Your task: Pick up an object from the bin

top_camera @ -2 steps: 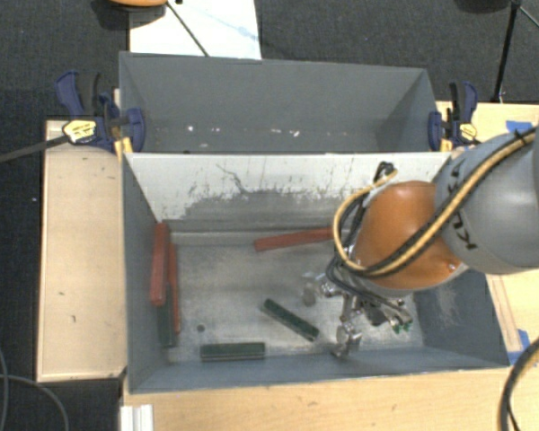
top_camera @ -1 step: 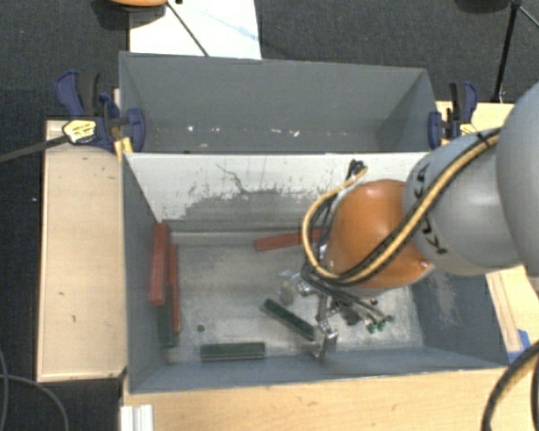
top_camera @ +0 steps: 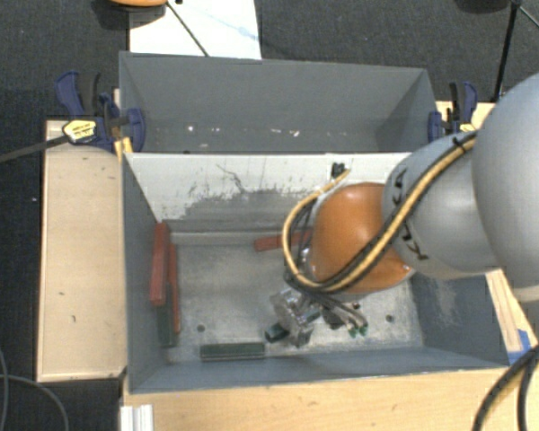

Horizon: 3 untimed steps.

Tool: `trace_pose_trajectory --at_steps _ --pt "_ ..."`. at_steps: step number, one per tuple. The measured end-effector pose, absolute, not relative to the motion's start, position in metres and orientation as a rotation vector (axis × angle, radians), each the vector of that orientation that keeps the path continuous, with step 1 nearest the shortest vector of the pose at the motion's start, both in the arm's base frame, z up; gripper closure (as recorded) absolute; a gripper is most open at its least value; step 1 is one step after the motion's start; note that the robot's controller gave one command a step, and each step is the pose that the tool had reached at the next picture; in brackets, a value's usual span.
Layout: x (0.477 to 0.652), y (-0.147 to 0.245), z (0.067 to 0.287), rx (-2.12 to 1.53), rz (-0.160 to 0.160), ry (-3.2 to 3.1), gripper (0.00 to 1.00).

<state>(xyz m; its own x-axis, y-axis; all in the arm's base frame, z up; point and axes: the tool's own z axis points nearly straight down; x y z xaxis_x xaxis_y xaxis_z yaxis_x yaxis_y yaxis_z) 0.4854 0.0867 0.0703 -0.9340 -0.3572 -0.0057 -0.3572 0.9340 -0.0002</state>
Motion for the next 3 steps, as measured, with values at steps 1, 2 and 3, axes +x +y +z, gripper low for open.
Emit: trace_pose_trajectory --at_steps 1,2,3 --pt "0.4878 0.0872 0.0719 -0.57 0.001 3.077 0.0" --pt "0.4853 0.0867 0.0703 -0.575 0.001 3.083 1.0" --pt "0.4853 0.0867 0.0703 -0.577 0.001 3.082 1.0"
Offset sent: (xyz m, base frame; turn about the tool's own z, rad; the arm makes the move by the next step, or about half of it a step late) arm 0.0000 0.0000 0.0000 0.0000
